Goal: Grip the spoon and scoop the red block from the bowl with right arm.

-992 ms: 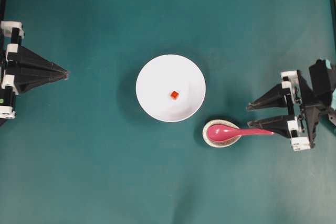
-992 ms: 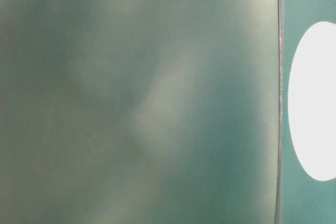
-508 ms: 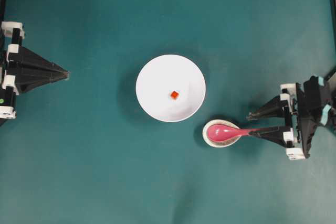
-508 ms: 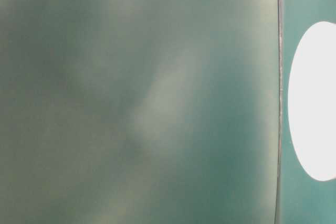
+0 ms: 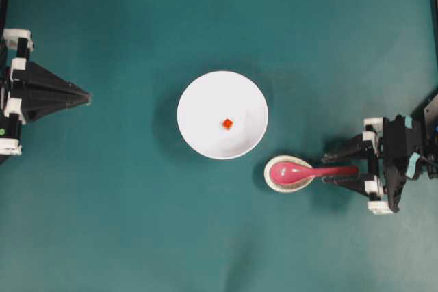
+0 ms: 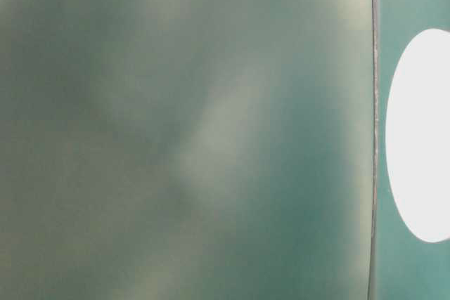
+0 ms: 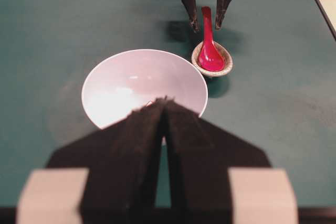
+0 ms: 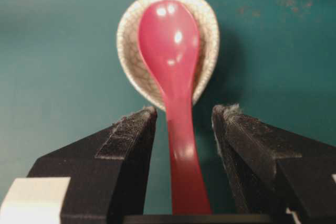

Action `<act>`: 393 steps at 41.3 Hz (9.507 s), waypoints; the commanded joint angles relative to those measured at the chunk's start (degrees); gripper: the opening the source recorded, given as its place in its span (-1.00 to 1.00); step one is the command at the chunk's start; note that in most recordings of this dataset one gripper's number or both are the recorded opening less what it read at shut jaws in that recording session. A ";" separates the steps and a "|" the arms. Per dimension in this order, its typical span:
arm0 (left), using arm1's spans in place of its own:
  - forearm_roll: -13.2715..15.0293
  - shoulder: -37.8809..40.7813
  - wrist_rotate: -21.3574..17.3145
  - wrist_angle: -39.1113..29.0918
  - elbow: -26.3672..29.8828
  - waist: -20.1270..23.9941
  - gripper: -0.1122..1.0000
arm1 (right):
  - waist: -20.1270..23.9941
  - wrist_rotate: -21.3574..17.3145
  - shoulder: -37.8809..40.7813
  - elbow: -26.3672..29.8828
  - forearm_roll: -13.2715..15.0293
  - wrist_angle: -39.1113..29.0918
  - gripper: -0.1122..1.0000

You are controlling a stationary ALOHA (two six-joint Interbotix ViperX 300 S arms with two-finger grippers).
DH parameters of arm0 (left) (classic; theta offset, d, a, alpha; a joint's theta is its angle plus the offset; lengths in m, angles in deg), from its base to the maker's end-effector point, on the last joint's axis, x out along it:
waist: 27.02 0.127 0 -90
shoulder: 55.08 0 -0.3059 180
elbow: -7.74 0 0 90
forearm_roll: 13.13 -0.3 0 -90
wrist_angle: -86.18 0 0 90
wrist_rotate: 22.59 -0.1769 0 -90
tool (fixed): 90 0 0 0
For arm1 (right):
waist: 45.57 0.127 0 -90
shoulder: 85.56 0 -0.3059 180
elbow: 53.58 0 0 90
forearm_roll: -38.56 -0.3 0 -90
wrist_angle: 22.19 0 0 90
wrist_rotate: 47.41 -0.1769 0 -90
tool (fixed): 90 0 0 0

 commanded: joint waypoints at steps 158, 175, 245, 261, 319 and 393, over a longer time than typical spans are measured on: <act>0.00 0.44 0.18 -1.05 1.67 -0.09 -0.80 | -39.99 25.14 -32.17 27.25 2.37 -66.53 -0.36; -0.09 0.44 0.18 -1.23 1.67 -0.09 -0.80 | -46.67 22.15 -24.17 40.78 2.37 -87.28 -0.36; -0.09 0.44 0.09 -2.72 1.67 -0.09 -0.80 | -42.36 3.96 1.93 61.00 21.97 -111.36 -0.36; -0.09 0.44 0.09 -2.72 1.58 -0.09 -0.80 | -42.19 4.39 3.34 62.23 21.97 -112.76 -0.36; -0.09 0.53 0.09 -2.72 1.67 -0.09 -0.80 | -42.10 4.83 8.61 67.15 22.50 -102.22 -0.36; -0.09 0.44 0.18 -3.25 1.67 -0.09 -0.80 | -40.52 -1.49 -1.41 58.97 23.38 -98.17 -0.36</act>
